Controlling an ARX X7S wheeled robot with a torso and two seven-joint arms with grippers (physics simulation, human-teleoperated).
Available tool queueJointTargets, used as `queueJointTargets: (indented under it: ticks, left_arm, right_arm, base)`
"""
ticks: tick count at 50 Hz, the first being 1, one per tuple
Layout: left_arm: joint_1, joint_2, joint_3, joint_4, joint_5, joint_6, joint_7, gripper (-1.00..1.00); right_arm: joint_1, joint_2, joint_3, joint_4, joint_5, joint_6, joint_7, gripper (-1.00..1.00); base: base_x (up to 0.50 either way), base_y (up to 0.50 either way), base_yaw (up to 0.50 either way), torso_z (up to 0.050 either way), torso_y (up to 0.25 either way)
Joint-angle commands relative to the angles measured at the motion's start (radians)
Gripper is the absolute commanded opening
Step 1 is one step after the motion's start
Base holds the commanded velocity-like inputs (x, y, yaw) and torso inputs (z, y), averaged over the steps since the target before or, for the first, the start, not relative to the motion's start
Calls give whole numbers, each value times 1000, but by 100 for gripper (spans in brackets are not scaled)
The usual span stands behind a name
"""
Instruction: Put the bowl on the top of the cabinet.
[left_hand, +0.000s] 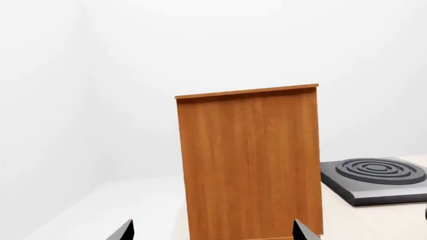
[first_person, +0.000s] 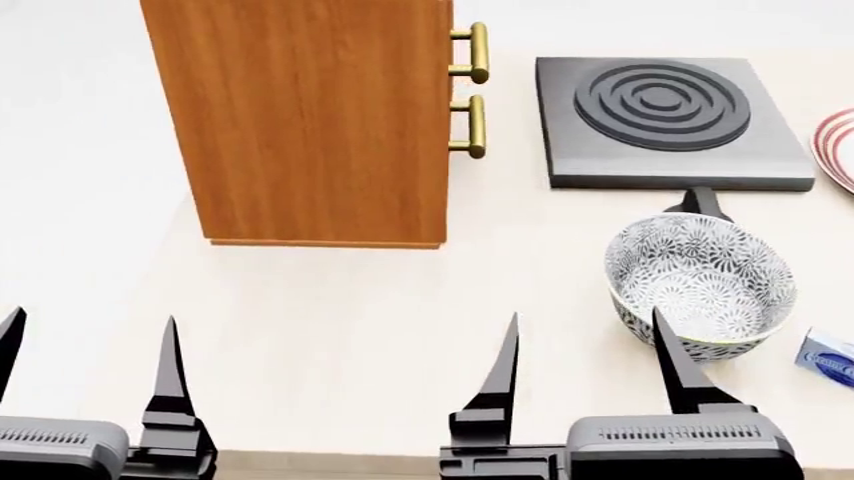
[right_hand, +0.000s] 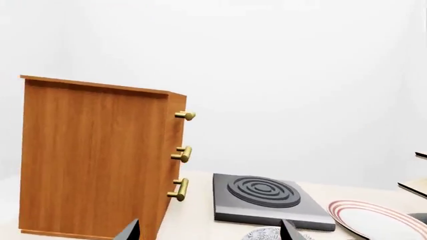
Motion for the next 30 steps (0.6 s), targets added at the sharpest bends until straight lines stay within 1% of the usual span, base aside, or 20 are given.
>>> queueJointTargets:
  ticks: [1,8,17,24,25,30]
  left_arm:
    - [-3,-4,5,-1,-8,1,-5,100]
    - [-2,-10,7,-1,-11,6,-8,100]
    - [0,-14,9,-1,-17,10,-15,100]
    - [3,-17,12,-1,-19,14,-20,100]
    - [10,-16,9,9,-23,16,-25,100]
    - [7,-20,10,8,-26,15,-27,100]
  right_arm:
    - [2,2,2,2,11,-5,9,100]
    - [6,7,-10,1,0,-4,18,100]
    - [5,10,-17,9,6,-5,21,100]
    - [1,14,-17,7,15,-11,23,100]
    - [7,17,-27,-2,4,39,29,100]
    - [10,18,-32,2,6,42,32,100]
  base:
    - [0,0,0,0,0]
    - [0,17,0,0,0]
    - [0,432,0,0,0]
    - [0,0,0,0,0]
    - [8,0,0,0,0]
    - [316,0,0,0,0]
